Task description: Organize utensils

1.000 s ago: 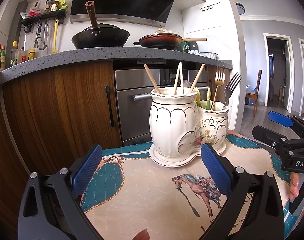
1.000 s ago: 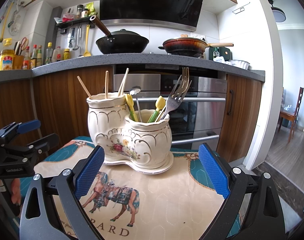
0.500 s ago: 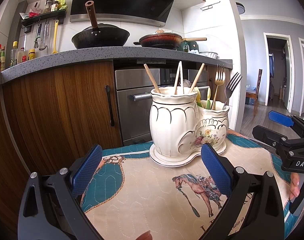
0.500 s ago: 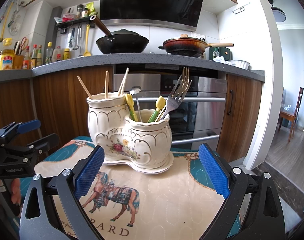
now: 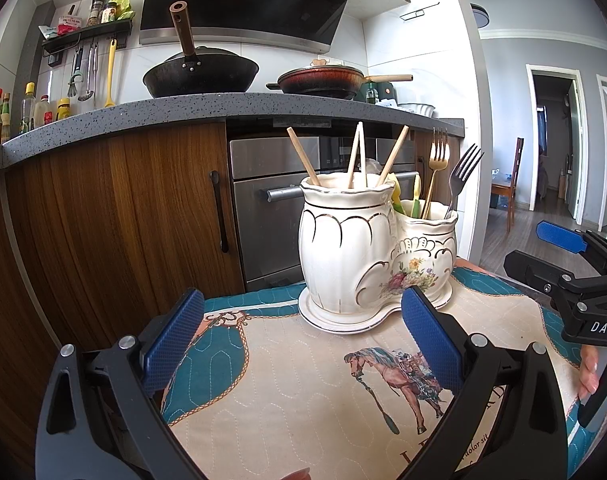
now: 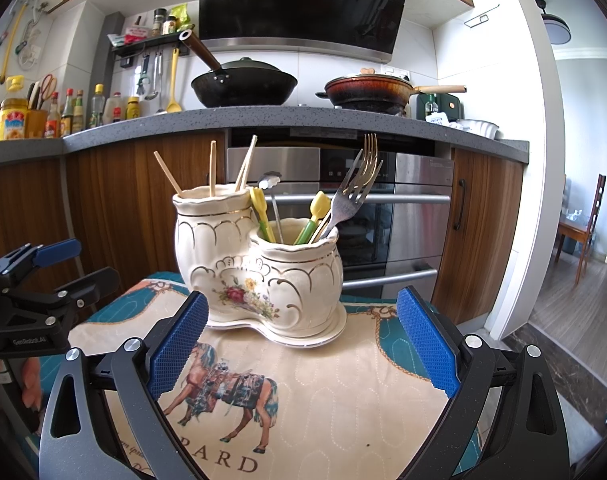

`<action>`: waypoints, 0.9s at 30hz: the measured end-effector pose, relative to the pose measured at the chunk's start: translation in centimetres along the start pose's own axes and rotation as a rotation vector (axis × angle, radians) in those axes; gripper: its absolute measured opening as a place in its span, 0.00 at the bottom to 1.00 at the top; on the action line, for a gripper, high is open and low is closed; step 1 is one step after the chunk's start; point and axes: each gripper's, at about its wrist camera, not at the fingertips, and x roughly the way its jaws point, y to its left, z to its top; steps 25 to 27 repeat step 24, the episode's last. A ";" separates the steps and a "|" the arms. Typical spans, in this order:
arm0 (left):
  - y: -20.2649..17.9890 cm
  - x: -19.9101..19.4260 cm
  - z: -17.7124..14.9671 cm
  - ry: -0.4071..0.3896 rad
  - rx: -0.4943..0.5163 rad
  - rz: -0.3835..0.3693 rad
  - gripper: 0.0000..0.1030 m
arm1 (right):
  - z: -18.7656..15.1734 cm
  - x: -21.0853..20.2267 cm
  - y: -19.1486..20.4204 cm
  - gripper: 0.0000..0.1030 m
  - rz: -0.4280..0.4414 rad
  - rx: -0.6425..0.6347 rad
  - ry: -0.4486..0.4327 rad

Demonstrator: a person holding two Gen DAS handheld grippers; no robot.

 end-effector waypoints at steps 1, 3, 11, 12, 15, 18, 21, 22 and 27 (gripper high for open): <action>0.0 0.0 0.0 0.000 0.000 0.000 0.95 | 0.0 0.0 0.0 0.92 0.000 0.000 0.000; 0.0 0.0 0.0 0.001 0.000 0.000 0.95 | 0.0 0.0 0.0 0.92 -0.001 0.000 0.000; 0.0 0.0 0.0 0.000 -0.002 0.001 0.95 | 0.0 0.0 0.0 0.92 0.000 0.000 0.002; 0.0 0.0 0.0 0.000 -0.001 0.001 0.95 | 0.0 0.0 0.0 0.92 0.000 -0.001 0.002; -0.1 0.1 0.0 0.002 0.001 0.000 0.95 | 0.0 0.0 0.0 0.92 -0.001 0.000 0.001; 0.0 0.1 -0.1 0.006 0.004 0.002 0.95 | 0.0 0.0 0.0 0.92 0.000 -0.001 0.002; 0.0 0.2 -0.2 0.009 0.006 0.006 0.95 | 0.0 0.0 0.0 0.92 0.000 -0.001 0.002; 0.0 0.2 -0.2 0.010 0.006 0.007 0.95 | 0.0 0.0 0.0 0.92 0.000 -0.001 0.002; 0.0 0.2 -0.2 0.012 0.007 0.007 0.95 | 0.0 0.0 0.0 0.92 0.000 -0.001 0.002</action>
